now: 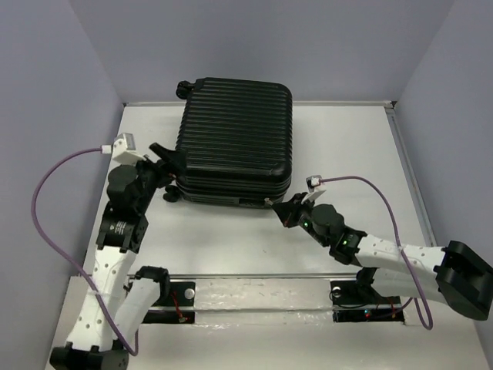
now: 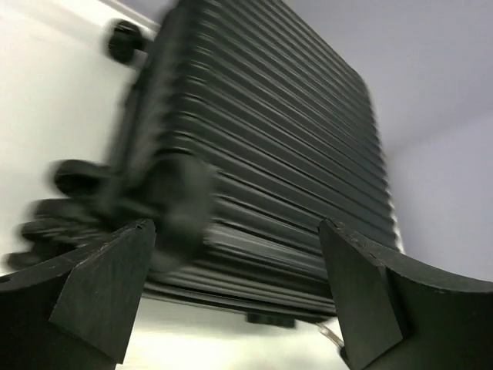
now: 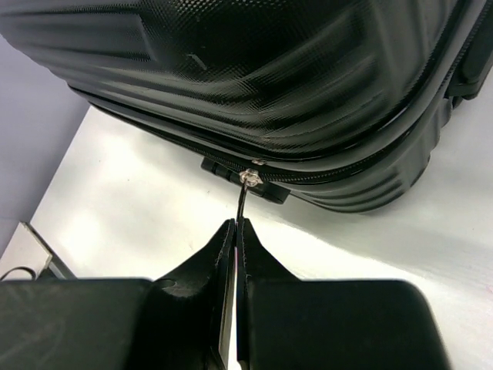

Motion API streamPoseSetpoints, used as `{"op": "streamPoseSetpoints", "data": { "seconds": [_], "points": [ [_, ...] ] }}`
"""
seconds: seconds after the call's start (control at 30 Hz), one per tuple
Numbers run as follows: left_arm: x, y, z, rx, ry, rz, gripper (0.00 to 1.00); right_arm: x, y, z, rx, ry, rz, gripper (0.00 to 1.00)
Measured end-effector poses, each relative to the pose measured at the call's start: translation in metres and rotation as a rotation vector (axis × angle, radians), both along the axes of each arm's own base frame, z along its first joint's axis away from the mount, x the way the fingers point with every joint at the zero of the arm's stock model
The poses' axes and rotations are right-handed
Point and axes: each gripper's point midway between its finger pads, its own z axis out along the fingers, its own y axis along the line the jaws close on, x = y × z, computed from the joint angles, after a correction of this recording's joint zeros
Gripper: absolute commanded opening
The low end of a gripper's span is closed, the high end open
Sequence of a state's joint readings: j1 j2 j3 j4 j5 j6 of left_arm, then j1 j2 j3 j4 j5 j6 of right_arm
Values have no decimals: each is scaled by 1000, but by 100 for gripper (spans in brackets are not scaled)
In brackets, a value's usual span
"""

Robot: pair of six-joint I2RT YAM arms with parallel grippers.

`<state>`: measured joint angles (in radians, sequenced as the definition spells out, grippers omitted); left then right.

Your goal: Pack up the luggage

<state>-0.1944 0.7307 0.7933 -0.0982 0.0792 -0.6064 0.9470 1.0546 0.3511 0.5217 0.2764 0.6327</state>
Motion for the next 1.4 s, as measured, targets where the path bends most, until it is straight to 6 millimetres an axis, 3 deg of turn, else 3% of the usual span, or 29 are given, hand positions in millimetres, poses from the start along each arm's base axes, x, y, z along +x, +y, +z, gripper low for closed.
{"op": "streamPoseSetpoints", "data": {
  "seconds": [0.07,0.13,0.27,0.37,0.43,0.67,0.93,1.17,1.27,1.3,1.37,1.4],
  "points": [
    [-4,33,-7,17,24,94,99,0,2,0,-6,0,12,7],
    [-5,52,-21,18,63,142,99,0,5,-2,-14,3,22,7],
    [-4,82,-73,-22,208,213,99,-1,6,-5,-22,7,37,7],
    [2,89,-99,-83,287,215,99,-2,7,-5,-29,3,48,7],
    [5,83,-108,-132,315,185,99,-2,9,-6,-34,1,55,7],
    [18,68,-85,-234,232,108,99,-4,13,-16,-58,20,83,7],
    [37,65,-95,-321,255,91,99,-7,15,-17,-63,21,99,7],
    [54,64,-93,-391,236,83,99,-7,15,-17,-67,16,104,7],
    [59,65,-92,-412,230,86,88,-7,15,-17,-68,14,106,7],
    [61,65,-91,-420,224,87,76,-7,15,-17,-69,14,107,7],
    [64,66,-89,-434,212,89,66,-7,15,-17,-69,14,108,7],
    [65,67,-89,-439,202,90,47,-7,16,-17,-69,14,110,7]
  ]
}}
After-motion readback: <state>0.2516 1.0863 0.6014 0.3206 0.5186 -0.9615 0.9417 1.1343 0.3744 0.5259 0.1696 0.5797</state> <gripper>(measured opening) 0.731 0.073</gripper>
